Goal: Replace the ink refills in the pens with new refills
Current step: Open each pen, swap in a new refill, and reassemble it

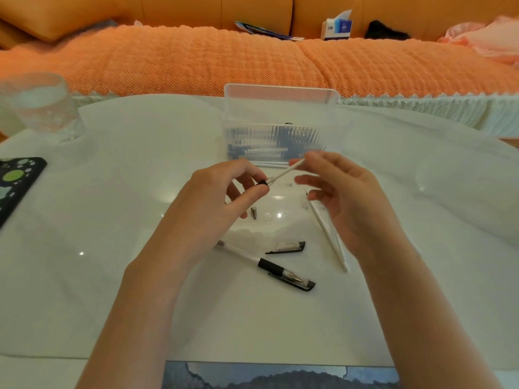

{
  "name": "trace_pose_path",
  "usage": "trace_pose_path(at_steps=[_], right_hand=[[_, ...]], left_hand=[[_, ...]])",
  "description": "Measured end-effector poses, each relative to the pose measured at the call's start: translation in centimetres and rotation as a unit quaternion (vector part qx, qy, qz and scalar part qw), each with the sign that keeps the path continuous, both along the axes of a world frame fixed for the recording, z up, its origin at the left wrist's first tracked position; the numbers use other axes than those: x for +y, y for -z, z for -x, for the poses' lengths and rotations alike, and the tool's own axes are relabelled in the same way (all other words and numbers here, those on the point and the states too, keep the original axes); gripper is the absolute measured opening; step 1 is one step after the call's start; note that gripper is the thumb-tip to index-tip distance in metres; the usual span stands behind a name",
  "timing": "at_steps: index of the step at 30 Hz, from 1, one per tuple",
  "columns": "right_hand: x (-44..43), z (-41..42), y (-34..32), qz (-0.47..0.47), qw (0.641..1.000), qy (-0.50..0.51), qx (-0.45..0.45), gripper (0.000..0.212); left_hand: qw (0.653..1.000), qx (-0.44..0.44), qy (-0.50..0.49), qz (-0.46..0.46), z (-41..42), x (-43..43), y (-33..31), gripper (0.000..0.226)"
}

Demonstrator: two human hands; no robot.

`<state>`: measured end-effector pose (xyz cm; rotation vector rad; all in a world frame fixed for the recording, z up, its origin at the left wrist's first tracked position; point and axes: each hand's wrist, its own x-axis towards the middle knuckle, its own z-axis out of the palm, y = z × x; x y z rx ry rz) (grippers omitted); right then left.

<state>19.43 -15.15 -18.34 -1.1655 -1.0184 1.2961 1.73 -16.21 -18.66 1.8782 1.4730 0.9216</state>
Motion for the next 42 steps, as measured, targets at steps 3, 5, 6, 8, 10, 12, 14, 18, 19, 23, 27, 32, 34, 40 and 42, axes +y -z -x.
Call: trace_pose_path(at_steps=[3, 5, 6, 8, 10, 12, 14, 18, 19, 23, 27, 32, 34, 40, 42], right_hand=[[0.3, -1.7, -0.8, -0.029, 0.996, 0.074, 0.051, 0.012], [0.6, -2.9, -1.0, -0.055, 0.988, 0.135, 0.060, 0.010], [0.7, -3.5, -1.1, -0.064, 0.983, 0.163, 0.054, 0.010], [0.9, -4.5, -1.1, -0.065, 0.978, 0.197, 0.008, 0.009], [1.0, -5.0, -0.6, -0.055, 0.974, 0.195, -0.103, 0.011], [1.2, -5.1, 0.1, -0.038, 0.957, 0.170, -0.230, 0.012], [1.2, -4.7, 0.8, -0.025, 0.935, 0.152, -0.318, 0.009], [1.3, -4.0, 1.3, -0.010, 0.904, 0.135, -0.405, 0.007], [1.4, -3.8, 1.5, -0.004, 0.900, 0.129, -0.417, 0.007], [1.8, -3.5, 2.1, 0.014, 0.870, 0.129, -0.476, 0.013], [2.7, -3.0, 2.1, -0.062, 0.847, 0.128, -0.513, 0.015], [4.2, -1.4, 3.2, -0.142, 0.801, 0.053, -0.579, 0.027], [4.6, -1.2, 3.7, -0.144, 0.788, 0.034, -0.597, 0.029], [5.1, -1.2, 4.2, -0.140, 0.773, 0.031, -0.618, 0.031], [5.1, -1.3, 4.3, -0.135, 0.779, 0.036, -0.611, 0.028]], left_hand=[[1.000, 0.004, -0.002, 0.004, 0.2, 0.0, 0.0, 0.007], [1.000, 0.013, -0.003, 0.010, 0.3, 0.0, 0.0, 0.006], [1.000, 0.019, -0.003, 0.013, 0.4, 0.0, 0.1, 0.005], [0.999, 0.030, -0.005, 0.016, 0.6, 0.0, 0.2, 0.005], [0.999, 0.029, -0.007, 0.019, 0.7, 0.1, 0.3, 0.004], [0.999, 0.032, -0.010, 0.021, 0.8, 0.1, 0.3, 0.004], [0.999, 0.037, -0.012, 0.022, 0.9, 0.1, 0.3, 0.005], [0.999, 0.036, -0.013, 0.028, 0.8, 0.2, 0.3, 0.005], [0.999, 0.035, -0.013, 0.030, 0.9, 0.2, 0.4, 0.005], [0.999, 0.036, -0.014, 0.036, 1.0, 0.2, 0.4, 0.004], [0.998, 0.038, -0.022, 0.038, 1.2, 0.3, 0.5, 0.005], [0.998, 0.035, -0.026, 0.039, 1.3, 0.2, 0.4, 0.006], [0.998, 0.036, -0.025, 0.039, 1.3, 0.2, 0.4, 0.006], [0.998, 0.037, -0.025, 0.036, 1.5, 0.2, 0.5, 0.007], [0.998, 0.038, -0.025, 0.035, 1.5, 0.2, 0.5, 0.007]])
